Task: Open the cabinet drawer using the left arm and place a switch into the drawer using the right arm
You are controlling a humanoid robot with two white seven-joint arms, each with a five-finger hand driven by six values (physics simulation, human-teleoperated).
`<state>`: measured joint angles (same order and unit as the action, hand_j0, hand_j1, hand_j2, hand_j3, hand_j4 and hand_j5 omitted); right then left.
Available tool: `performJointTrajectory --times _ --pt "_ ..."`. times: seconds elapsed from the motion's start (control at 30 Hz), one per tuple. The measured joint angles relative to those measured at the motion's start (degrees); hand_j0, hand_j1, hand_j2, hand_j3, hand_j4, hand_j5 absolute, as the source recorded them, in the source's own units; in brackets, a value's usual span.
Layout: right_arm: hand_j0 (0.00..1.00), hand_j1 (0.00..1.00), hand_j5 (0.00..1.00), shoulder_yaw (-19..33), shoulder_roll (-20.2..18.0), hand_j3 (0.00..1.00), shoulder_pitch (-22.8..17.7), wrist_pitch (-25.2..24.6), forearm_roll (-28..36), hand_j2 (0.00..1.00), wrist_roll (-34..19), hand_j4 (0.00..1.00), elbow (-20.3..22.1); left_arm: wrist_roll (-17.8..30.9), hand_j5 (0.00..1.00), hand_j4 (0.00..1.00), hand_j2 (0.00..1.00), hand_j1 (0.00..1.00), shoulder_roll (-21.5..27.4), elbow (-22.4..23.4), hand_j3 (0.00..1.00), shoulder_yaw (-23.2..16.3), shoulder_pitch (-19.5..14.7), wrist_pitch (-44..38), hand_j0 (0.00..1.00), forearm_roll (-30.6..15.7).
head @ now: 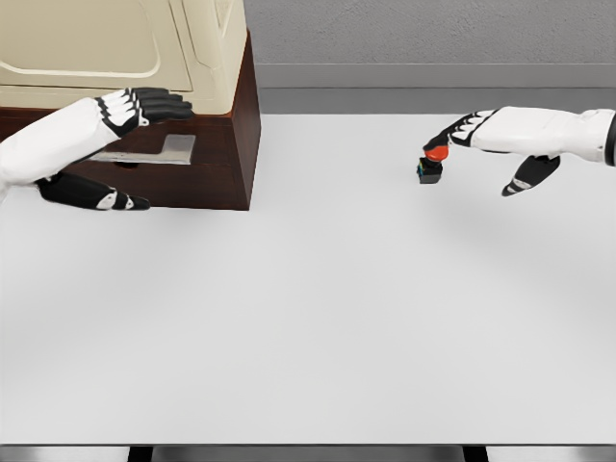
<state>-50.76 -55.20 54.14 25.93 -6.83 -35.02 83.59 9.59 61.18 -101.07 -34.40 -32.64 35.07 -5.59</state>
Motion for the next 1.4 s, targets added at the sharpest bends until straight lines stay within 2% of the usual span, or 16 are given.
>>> performJointTrajectory --times 0.03,0.07,0.13,0.2,0.23,0.37,0.47,0.57,0.87,1.07,1.27,1.4 --pt "1.0 1.0 1.0 0.0 0.0 1.0 0.0 0.0 0.0 1.0 0.0 1.0 -0.1 0.0 1.0 1.0 1.0 1.0 0.2 0.0 1.0 -4.1 -5.9 0.0 1.0 -1.1" --pt "1.0 1.0 1.0 0.0 -0.1 1.0 -0.1 0.1 0.0 1.0 0.0 1.0 -0.2 0.1 1.0 1.0 1.0 1.0 0.6 0.0 1.0 -7.9 -9.8 0.0 1.0 -2.0" --pt "1.0 1.0 1.0 0.1 -0.1 1.0 0.0 0.0 0.0 1.0 0.0 1.0 -0.3 0.1 1.0 1.0 1.0 1.0 2.2 0.0 1.0 -17.7 -21.3 -0.1 1.0 -3.4" --pt "1.0 1.0 1.0 0.1 -0.1 1.0 0.2 -0.1 0.0 1.0 0.0 1.0 -0.4 0.1 1.0 1.0 1.0 1.0 4.0 0.0 1.0 -25.6 -24.9 0.0 1.0 -3.9" --pt "1.0 1.0 1.0 0.1 -0.1 1.0 0.0 0.0 0.1 1.0 0.0 1.0 -0.8 0.1 1.0 1.0 1.0 1.0 5.2 0.0 1.0 -28.5 -28.1 0.0 1.0 -4.1" --pt "1.0 1.0 1.0 0.0 0.6 1.0 0.4 -0.1 0.1 1.0 0.0 1.0 -3.8 0.1 1.0 1.0 1.0 1.0 10.1 0.0 1.0 -37.0 -34.7 0.0 1.0 -4.4" --pt "1.0 1.0 1.0 -0.1 2.9 1.0 0.8 -0.3 0.1 1.0 0.0 1.0 -8.1 0.1 1.0 1.0 1.0 1.0 13.1 0.0 1.0 -39.5 -36.7 0.0 1.0 -5.1" --pt "1.0 1.0 1.0 -0.1 4.7 1.0 1.2 -0.6 -0.5 1.0 0.0 1.0 -10.5 0.1 1.0 1.0 1.0 1.0 13.6 0.0 1.0 -41.5 -37.8 0.0 1.0 -5.1" --pt "1.0 1.0 1.0 -0.4 10.1 1.0 4.0 -5.8 -7.4 1.0 0.0 1.0 -11.9 -0.1 1.0 1.0 1.0 1.0 11.1 0.0 1.0 -43.2 -37.5 0.0 1.0 -4.8" --pt "1.0 1.0 1.0 -0.8 14.5 1.0 4.2 -8.4 -11.8 1.0 0.0 1.0 -14.9 -0.2 1.0 1.0 1.0 1.0 10.5 -0.1 1.0 -43.3 -37.4 0.0 1.0 -4.8" --pt "1.0 1.0 1.0 -1.3 17.2 1.0 4.1 -8.8 -13.4 1.0 0.0 1.0 -16.3 15.2 1.0 1.0 1.0 1.0 10.6 -0.1 1.0 -43.1 -38.5 0.0 1.0 -4.9" --pt "1.0 1.0 1.0 -1.5 18.9 1.0 4.0 -8.8 -14.0 1.0 0.0 1.0 -18.1 20.4 1.0 1.0 1.0 1.0 10.7 -0.1 1.0 -42.7 -38.5 0.1 1.0 -6.8"
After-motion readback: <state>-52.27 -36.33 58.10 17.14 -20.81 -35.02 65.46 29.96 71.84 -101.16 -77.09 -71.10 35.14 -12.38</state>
